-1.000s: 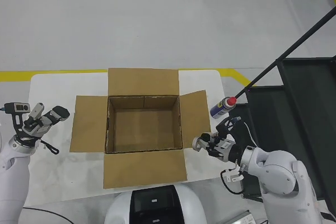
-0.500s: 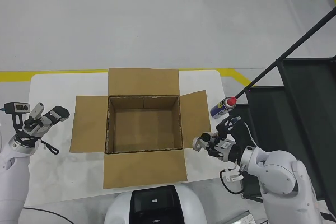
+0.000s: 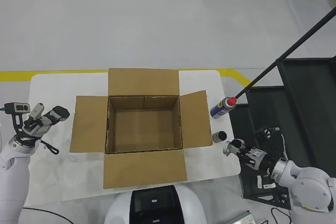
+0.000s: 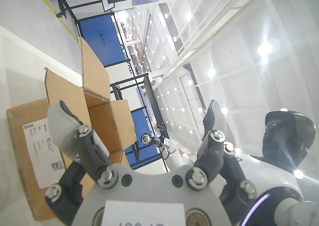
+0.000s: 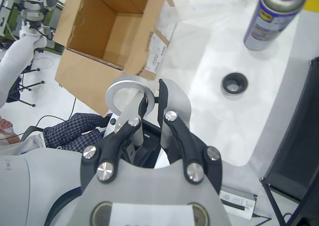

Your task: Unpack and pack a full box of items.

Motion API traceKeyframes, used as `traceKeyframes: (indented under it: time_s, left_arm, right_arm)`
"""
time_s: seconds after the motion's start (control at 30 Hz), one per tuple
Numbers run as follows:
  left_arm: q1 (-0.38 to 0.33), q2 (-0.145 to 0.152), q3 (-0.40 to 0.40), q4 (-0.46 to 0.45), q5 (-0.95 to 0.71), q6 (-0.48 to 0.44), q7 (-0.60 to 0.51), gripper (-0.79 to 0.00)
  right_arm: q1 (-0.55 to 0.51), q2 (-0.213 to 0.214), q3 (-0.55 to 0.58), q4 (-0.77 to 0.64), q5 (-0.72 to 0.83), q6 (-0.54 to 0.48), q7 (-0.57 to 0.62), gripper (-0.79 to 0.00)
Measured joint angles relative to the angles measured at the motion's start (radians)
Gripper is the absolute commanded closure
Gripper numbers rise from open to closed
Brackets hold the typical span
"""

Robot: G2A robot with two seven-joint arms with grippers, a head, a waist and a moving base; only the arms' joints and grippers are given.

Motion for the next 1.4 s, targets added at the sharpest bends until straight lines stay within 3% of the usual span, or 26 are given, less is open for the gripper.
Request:
traceKeyframes:
  time_s: [0.27, 0.87, 1.33, 1.37, 1.4]
  left_arm:
    - [0.000, 0.000, 0.000, 0.000, 0.000, 0.000, 0.000, -0.785]
    - [0.000, 0.000, 0.000, 0.000, 0.000, 0.000, 0.000, -0.785]
    - [0.000, 0.000, 0.000, 0.000, 0.000, 0.000, 0.000, -0.785]
    - [0.000, 0.000, 0.000, 0.000, 0.000, 0.000, 0.000, -0.785]
    - [0.000, 0.000, 0.000, 0.000, 0.000, 0.000, 0.000, -0.785]
  right_arm:
    - [0.075, 0.002, -0.150, 0.169, -0.312, 0.129, -0.112, 0.000]
    - [0.177, 0.000, -0.387, 0.387, -0.710, 0.389, -0.279, 0.000]
    - [0.264, -0.008, -0.491, 0.495, -0.801, 0.517, -0.275, 0.000]
    - [0.269, -0.009, -0.498, 0.500, -0.803, 0.521, -0.272, -0.062]
    - [0.273, -0.009, -0.503, 0.502, -0.803, 0.523, -0.269, -0.234]
